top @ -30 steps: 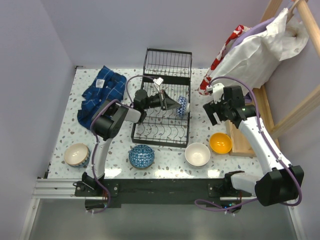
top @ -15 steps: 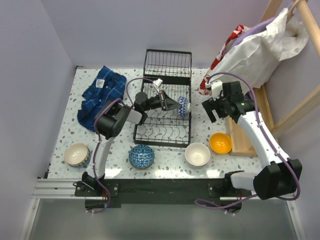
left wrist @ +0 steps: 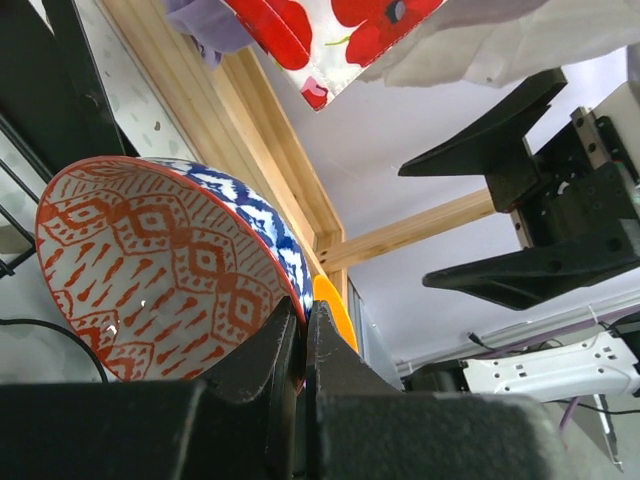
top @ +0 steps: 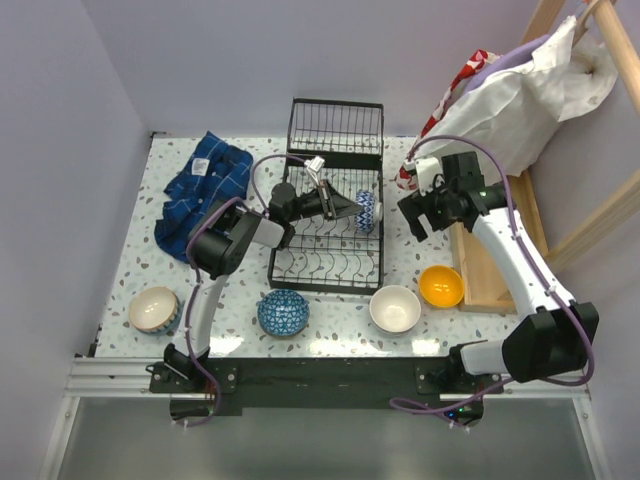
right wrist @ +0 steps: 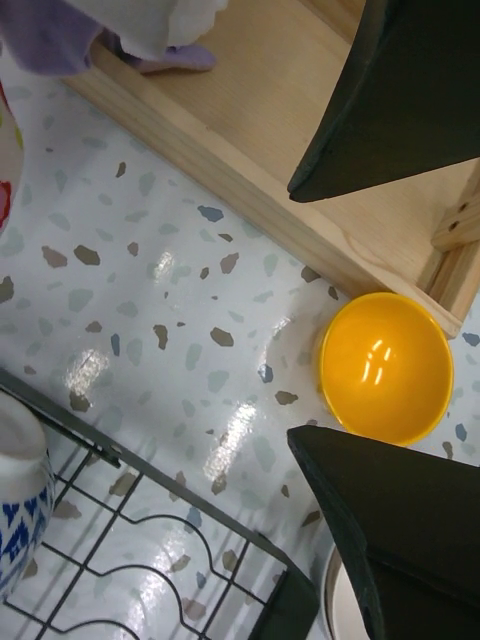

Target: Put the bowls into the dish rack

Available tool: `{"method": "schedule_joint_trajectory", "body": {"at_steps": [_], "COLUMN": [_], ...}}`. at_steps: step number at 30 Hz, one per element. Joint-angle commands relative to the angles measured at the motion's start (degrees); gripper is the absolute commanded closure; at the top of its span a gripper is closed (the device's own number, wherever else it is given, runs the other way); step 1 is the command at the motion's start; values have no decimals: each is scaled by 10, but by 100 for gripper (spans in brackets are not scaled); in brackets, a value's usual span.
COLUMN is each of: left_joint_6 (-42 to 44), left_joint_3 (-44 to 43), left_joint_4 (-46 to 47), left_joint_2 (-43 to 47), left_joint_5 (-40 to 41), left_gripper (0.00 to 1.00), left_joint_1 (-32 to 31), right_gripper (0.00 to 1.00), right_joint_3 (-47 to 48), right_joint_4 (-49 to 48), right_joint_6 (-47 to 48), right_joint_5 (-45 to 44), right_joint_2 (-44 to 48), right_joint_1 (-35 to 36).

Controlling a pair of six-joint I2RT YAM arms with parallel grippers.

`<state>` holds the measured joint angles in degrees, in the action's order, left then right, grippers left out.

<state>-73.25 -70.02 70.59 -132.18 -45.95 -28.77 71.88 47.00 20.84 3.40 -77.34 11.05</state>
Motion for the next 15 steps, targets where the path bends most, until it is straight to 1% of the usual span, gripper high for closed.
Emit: {"method": "schedule_joint_trajectory", "body": {"at_steps": [1,5,6,9,11,15], "left_joint_6": [60,15,4,-37,-42,-15], "left_joint_3": [-3,6,7,18,27,50], "left_joint_4": [-48,54,67,128,130,86], "left_joint_2": [-18,-51,-54,-63,-56,-40], "left_joint_5": [-1,-13,-15,9,24,66], "left_gripper": [100,100,100,100,100,100], "left_joint_1": [-3,-4,-4,-6,-8,-14], "right_gripper": [1,1,1,1,1,1], "right_joint_3": [59,94,107,138,150,172], "right_joint_4": [44,81,85,110,122,132], "right_joint_6": [13,22,24,31,32,35], "right_joint_5": [77,110,113,129,135,116], "right_joint_2": [-10,-24,-32,-40,-49,-60], "right_joint_1": [-3,-2,-1,-1,-1,8]}}
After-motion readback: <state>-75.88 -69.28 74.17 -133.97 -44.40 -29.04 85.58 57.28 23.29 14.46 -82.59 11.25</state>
